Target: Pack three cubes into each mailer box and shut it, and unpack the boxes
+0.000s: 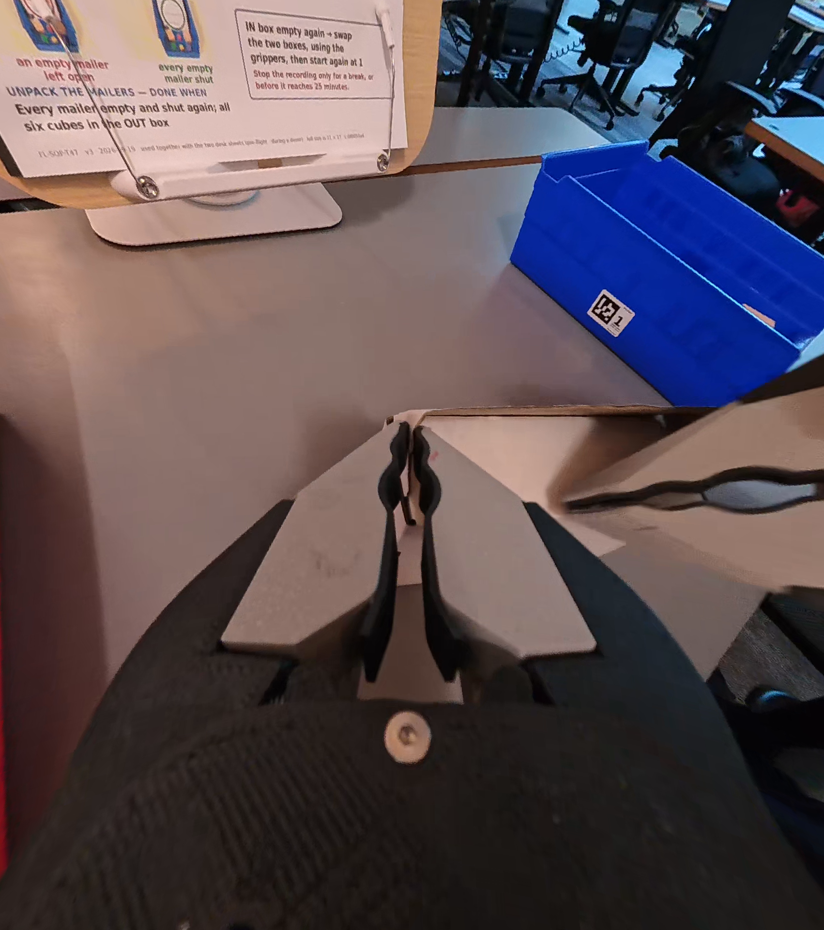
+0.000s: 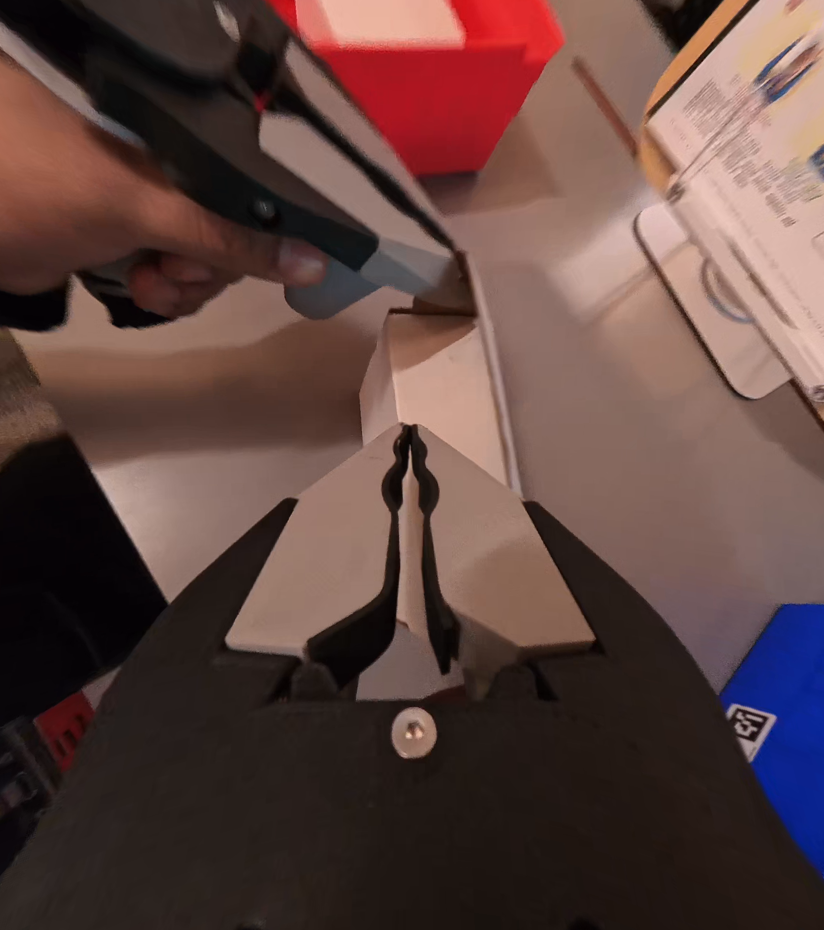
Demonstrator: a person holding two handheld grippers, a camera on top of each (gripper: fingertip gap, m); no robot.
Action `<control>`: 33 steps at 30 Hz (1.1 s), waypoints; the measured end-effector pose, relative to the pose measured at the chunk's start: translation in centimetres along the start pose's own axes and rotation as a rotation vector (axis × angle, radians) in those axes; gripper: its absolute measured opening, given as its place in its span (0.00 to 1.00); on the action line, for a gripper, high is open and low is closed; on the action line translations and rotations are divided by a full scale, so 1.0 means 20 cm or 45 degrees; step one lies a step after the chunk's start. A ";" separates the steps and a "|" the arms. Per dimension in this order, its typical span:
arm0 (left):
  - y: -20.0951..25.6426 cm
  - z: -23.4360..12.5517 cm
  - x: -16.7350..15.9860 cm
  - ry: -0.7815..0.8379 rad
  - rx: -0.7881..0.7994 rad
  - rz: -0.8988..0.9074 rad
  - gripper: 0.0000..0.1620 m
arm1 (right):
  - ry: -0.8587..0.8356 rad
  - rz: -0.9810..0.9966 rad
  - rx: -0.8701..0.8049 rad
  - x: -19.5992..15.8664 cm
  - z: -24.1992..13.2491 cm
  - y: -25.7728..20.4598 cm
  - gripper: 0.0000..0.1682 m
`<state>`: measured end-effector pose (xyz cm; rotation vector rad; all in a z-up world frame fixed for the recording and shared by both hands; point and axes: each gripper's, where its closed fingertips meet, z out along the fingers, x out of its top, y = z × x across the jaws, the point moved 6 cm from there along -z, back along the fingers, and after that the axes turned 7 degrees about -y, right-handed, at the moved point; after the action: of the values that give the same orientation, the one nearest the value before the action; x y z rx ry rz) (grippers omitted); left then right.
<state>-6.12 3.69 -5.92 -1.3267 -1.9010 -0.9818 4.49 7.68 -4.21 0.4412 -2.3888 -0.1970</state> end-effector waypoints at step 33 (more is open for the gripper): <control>0.05 -0.06 0.00 -0.154 -0.173 0.211 0.15 | 0.173 -0.692 -0.044 -0.42 -0.25 0.13 0.06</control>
<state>-5.16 2.88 -5.05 -1.6276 -1.8039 -0.9799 13.09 13.00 -4.91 1.0473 -2.0826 -0.4338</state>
